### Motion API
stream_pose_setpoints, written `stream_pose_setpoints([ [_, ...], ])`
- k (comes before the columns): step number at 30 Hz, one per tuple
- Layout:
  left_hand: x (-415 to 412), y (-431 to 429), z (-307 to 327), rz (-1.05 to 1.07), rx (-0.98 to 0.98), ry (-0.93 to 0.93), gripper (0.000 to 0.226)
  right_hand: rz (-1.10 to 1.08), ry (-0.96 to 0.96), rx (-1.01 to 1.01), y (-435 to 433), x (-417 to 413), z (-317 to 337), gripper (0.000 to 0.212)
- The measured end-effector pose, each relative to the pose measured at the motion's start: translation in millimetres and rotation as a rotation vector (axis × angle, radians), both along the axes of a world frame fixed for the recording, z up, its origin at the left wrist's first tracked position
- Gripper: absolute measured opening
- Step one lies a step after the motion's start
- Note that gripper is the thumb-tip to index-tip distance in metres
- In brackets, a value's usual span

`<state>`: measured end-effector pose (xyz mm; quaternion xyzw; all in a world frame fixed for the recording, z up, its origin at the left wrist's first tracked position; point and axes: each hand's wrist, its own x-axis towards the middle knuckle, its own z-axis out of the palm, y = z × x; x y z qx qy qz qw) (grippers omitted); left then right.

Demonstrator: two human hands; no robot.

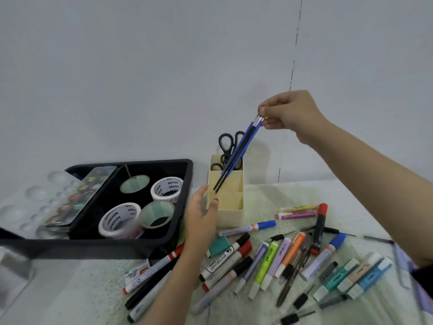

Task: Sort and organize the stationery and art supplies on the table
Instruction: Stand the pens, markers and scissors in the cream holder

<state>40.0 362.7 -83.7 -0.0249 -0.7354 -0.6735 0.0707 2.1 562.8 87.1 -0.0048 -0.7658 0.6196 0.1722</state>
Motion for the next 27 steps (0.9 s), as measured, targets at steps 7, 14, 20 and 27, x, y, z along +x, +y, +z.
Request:
stream_pose_setpoints([
  [7, -9.5, -6.4, -8.3, -0.146, -0.139, -0.067, 0.061, -0.184, 0.049, 0.02, -14.0, -57.6, 4.1, 0.016],
  [14, -16.9, -5.5, -15.6, -0.107, -0.162, -0.098, 0.066, -0.266, 0.086, 0.152, -24.4, -81.9, 3.4, 0.017],
  [20, -21.0, -5.2, -23.3, -0.102, -0.157, -0.087, 0.066, -0.328, 0.113, 0.21, -18.3, -88.1, 8.2, 0.008],
  [27, -22.4, -5.8, -27.2, -0.103, -0.144, -0.077, 0.066, -0.367, 0.195, 0.334, -25.8, -93.6, 5.4, 0.014],
])
